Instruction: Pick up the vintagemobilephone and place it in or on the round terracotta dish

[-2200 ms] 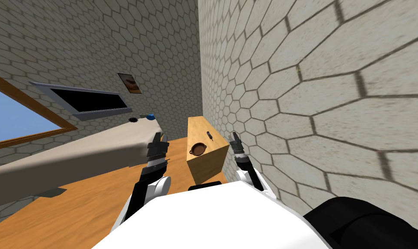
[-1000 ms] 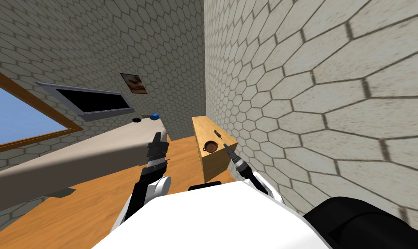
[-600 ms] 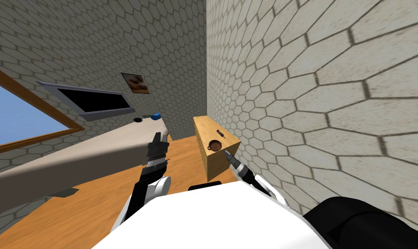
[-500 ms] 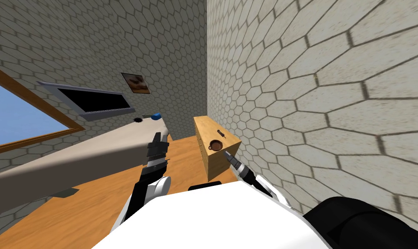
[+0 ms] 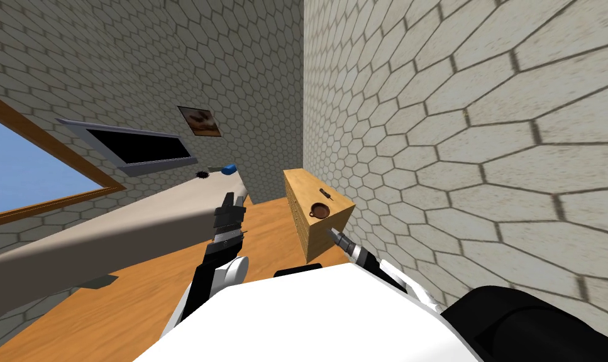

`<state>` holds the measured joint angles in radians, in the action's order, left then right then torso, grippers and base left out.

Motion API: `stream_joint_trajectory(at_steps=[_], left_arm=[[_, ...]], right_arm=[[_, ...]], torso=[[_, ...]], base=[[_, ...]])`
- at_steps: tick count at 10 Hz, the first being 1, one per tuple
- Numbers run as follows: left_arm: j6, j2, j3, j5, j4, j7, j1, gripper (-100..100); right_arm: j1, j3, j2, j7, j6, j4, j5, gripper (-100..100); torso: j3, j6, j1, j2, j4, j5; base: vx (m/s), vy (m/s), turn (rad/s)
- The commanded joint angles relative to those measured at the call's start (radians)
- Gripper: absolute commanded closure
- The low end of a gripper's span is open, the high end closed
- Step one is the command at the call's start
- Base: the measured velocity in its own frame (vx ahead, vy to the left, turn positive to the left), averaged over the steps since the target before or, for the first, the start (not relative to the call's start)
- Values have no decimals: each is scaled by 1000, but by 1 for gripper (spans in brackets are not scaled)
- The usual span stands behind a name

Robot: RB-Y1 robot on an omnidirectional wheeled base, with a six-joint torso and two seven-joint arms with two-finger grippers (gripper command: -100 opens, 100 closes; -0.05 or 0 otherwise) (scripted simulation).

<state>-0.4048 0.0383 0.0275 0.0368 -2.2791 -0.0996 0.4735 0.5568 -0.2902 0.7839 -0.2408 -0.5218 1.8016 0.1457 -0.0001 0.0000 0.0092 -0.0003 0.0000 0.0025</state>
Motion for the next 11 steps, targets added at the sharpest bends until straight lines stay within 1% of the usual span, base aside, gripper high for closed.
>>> stream_joint_trajectory(at_steps=[1,2,3,4,5,6,7,8,9,10,11], left_arm=[[0,0,0,0,0,0,0,0],[0,0,0,0,0,0,0,0],[0,0,0,0,0,0,0,0],[0,0,0,0,0,0,0,0],[0,0,0,0,0,0,0,0],[0,0,0,0,0,0,0,0],[0,0,0,0,0,0,0,0],[0,0,0,0,0,0,0,0],[0,0,0,0,0,0,0,0],[0,0,0,0,0,0,0,0],[0,0,0,0,0,0,0,0]], right_arm=[[7,-34,50,-27,3,-50,9,-100],[7,-34,78,-27,3,-50,9,-100],[20,-63,111,-50,1,-94,16,-100],[20,-63,135,-50,1,-95,16,-100],[20,-63,145,-50,1,-95,16,-100],[32,-93,185,-70,-2,-142,20,-100],[32,-93,207,-70,-2,-142,20,-100],[46,-123,245,-89,-5,-179,22,-100],[46,-123,268,-89,-5,-190,22,-100],[60,-153,295,-105,-9,-224,22,-100],[60,-153,327,-105,-9,-234,22,-100]], torso=[[0,0,0,0,0,0],[0,0,1,0,0,0],[0,0,-1,0,0,0],[0,0,-1,0,0,-1],[0,0,-2,-1,0,0],[-1,0,-5,-1,0,-1],[-1,0,-4,-1,0,-1],[-1,0,-4,-1,0,-1],[-1,0,0,-2,0,0],[-1,0,0,-2,0,0],[-2,0,0,-3,-1,0]], base=[[-8,161,-10],[-4,123,-16],[10,128,-5],[13,124,-15],[12,59,-2],[20,87,8],[21,102,-16],[32,159,1],[33,145,-13],[52,155,6],[48,107,-10]])
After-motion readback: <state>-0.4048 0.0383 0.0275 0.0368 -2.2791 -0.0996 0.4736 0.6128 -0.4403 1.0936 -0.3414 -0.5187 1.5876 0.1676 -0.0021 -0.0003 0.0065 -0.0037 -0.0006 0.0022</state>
